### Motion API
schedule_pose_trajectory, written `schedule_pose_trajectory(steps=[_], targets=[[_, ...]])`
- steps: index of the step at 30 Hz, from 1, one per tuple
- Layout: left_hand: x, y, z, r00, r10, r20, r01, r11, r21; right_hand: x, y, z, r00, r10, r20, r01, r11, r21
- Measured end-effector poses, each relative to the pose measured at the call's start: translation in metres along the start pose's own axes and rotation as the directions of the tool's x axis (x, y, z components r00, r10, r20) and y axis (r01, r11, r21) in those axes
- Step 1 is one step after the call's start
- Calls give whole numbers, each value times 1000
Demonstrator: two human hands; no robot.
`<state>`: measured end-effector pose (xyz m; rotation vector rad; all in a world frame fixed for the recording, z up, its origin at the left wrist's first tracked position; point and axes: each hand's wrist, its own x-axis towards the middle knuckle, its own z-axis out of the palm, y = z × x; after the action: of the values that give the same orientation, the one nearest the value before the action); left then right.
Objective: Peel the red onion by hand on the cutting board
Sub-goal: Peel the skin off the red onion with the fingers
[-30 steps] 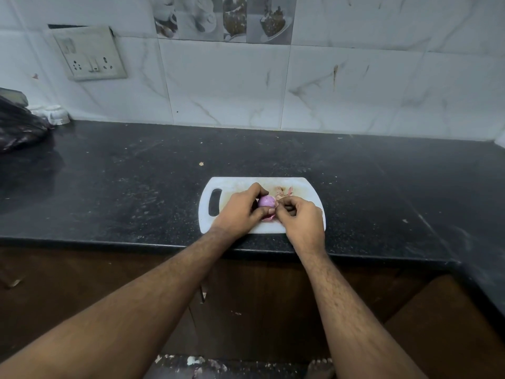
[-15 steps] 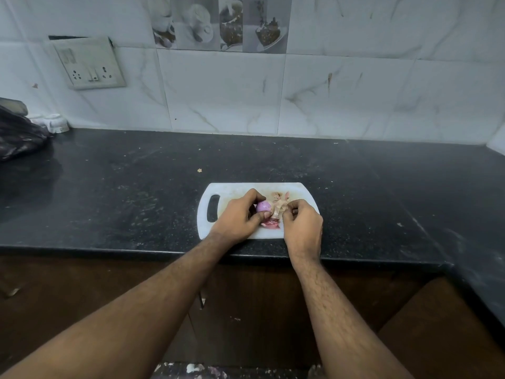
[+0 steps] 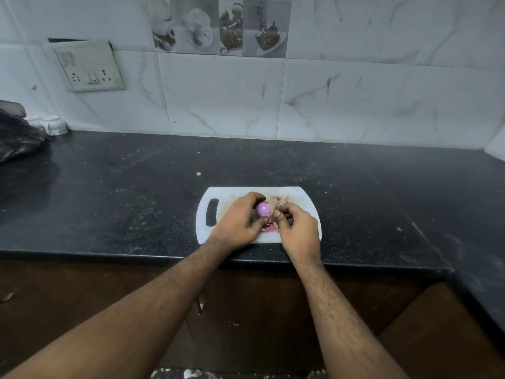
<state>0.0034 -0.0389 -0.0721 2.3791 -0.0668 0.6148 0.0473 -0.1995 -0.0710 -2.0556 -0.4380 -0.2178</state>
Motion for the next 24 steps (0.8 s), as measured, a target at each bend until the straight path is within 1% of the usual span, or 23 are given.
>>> schedule_pose_trajectory(steps=[3, 7, 11, 14, 17, 20, 24], targets=[[0, 1, -1, 1000, 9, 6, -9, 999, -39, -1, -2, -1, 1000, 11, 6, -10, 999, -43], [-1, 3, -1, 999, 39, 24, -37, 996, -80, -1, -7, -3, 998, 0, -61, -4, 998, -68], [-2, 3, -1, 995, 90, 50, -88, 995, -49, -3, -7, -3, 998, 24, -63, -22, 999, 36], [-1, 2, 0, 996, 78, 52, -75, 996, -52, -3, -5, -3, 1000, 15, -25, -13, 999, 49], [-2, 1, 0, 998, 26, 50, -23, 998, -57, 1, -1, -2, 1000, 15, -2, -15, 997, 72], [0, -1, 2, 998, 32, 45, -30, 999, -42, 2, 0, -2, 1000, 21, 7, -21, 999, 49], [1, -1, 3, 999, 25, 43, -24, 999, -45, 2, -1, -5, 999, 43, 16, -44, 995, 91]])
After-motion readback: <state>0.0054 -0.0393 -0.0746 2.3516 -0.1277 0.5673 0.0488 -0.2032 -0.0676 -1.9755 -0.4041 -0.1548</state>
